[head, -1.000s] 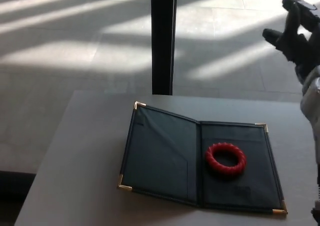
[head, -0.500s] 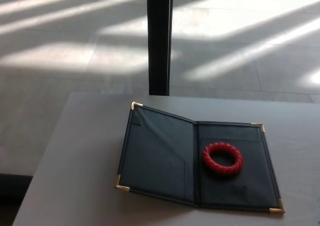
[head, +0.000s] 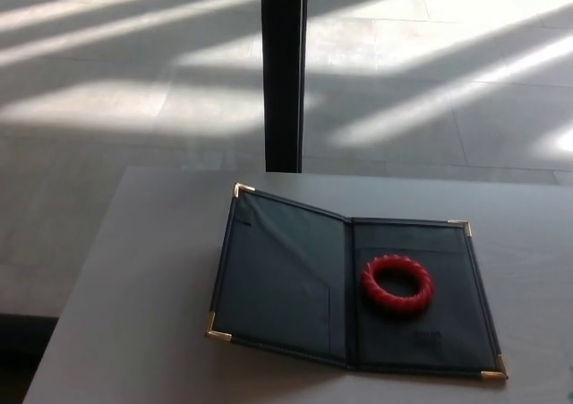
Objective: There is a diary kept infront of the robot and the robot uses its right hand to grab its cover and puses it to the left to open it.
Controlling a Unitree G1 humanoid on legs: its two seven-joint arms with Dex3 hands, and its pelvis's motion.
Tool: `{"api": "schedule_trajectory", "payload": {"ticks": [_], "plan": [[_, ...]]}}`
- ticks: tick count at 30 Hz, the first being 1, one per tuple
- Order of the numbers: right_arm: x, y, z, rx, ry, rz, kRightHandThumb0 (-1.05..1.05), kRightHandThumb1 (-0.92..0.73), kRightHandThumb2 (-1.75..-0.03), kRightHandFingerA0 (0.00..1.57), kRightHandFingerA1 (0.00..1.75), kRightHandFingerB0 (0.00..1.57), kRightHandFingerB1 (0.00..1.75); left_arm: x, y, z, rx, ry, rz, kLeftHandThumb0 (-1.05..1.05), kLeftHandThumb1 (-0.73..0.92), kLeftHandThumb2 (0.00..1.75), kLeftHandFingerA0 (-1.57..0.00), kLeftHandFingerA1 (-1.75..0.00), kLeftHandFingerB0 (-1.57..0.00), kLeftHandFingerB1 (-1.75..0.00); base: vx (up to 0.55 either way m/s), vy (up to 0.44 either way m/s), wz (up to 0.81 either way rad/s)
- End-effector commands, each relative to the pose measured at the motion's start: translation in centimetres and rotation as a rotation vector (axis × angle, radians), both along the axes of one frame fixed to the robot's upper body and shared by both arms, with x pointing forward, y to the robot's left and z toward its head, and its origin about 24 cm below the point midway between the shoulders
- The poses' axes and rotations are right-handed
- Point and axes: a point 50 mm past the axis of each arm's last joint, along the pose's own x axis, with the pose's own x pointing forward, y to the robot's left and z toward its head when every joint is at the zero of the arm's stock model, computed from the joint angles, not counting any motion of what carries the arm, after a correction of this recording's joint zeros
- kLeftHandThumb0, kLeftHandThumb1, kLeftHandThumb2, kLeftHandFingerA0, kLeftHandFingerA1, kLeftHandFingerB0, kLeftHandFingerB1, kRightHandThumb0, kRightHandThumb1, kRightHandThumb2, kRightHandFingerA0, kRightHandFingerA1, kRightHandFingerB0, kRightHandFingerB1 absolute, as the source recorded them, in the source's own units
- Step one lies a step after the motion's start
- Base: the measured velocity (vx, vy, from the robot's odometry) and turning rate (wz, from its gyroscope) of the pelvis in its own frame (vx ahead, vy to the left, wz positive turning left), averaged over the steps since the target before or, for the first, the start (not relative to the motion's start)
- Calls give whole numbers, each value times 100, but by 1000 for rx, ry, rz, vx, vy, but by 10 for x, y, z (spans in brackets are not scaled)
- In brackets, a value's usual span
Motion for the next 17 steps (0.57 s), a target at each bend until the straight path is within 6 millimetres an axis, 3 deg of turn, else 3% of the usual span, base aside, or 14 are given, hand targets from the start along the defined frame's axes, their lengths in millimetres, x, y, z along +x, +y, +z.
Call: {"api": "schedule_trajectory", "payload": {"ticks": [1,2,3,4,5,6,7,8,9,10,12,13,15,17], "plan": [[-21,1,-31,63,-29,-64,-86,-91,-66,67,93,40,97,-6,4,1,4,7,17,-87,92,161,-55,-121,-11,-91,0,0,0],[-25,4,-39,79,-17,-80,-89,-92,-71,70,94,43,97,-7,4,0,3,7,18,-86,92,161,-60,-124,-14,-93,0,0,0],[-31,11,-54,105,0,-115,-92,-67,-117,79,97,56,92,-6,3,0,-1,8,17,-81,92,159,-61,-122,-16,-92,0,0,0],[-31,12,-55,105,-1,-118,-92,-67,-117,79,97,56,92,-6,3,0,-1,8,17,-81,92,159,-61,-122,-16,-92,0,0,0],[-33,15,-62,121,-22,-129,-89,-91,-73,70,102,52,102,-6,3,0,-2,3,27,-82,92,159,-66,-125,-21,-95,0,0,0],[-38,19,-69,131,-29,-126,-88,-87,-75,67,105,46,107,-7,2,-2,0,11,25,-82,92,159,-71,-128,-24,-96,0,0,0],[-40,21,-75,152,-29,-142,-90,-64,-115,72,98,55,93,-7,2,-2,-11,-1,23,-82,92,159,-61,-123,-15,-92,0,0,0],[-40,26,-80,172,-48,-156,-88,-90,-72,67,107,46,102,-6,2,-2,-13,-5,22,-84,92,161,-50,-117,-6,-88,0,0,0],[-41,32,-86,201,-74,-175,-88,-90,-72,67,107,46,102,-5,1,-1,-14,-7,20,-84,92,161,-50,-117,-6,-88,0,0,0],[-41,34,-87,199,-73,-169,-88,-70,-120,75,105,46,89,-5,1,-2,-19,-12,24,-88,92,161,-52,-120,-8,-91,0,0,0],[-45,40,-100,212,-54,-184,-90,-72,-121,75,105,49,90,-6,-1,-5,-32,-16,28,-87,92,161,-47,-117,-6,-89,0,0,0],[-46,42,-104,229,-55,-188,-90,-92,-76,62,106,42,100,-6,-2,-6,-31,-11,32,-87,92,161,-50,-118,-9,-91,0,0,0],[-48,45,-106,228,-56,-174,-90,-92,-75,59,108,35,105,-8,-4,-9,-41,-15,29,-87,92,161,-47,-117,-5,-88,0,0,0],[-49,47,-112,247,-47,-186,-90,-92,-76,62,105,44,101,-10,-5,-11,-38,-5,21,-85,92,161,-50,-118,-10,-91,0,0,0]]}}
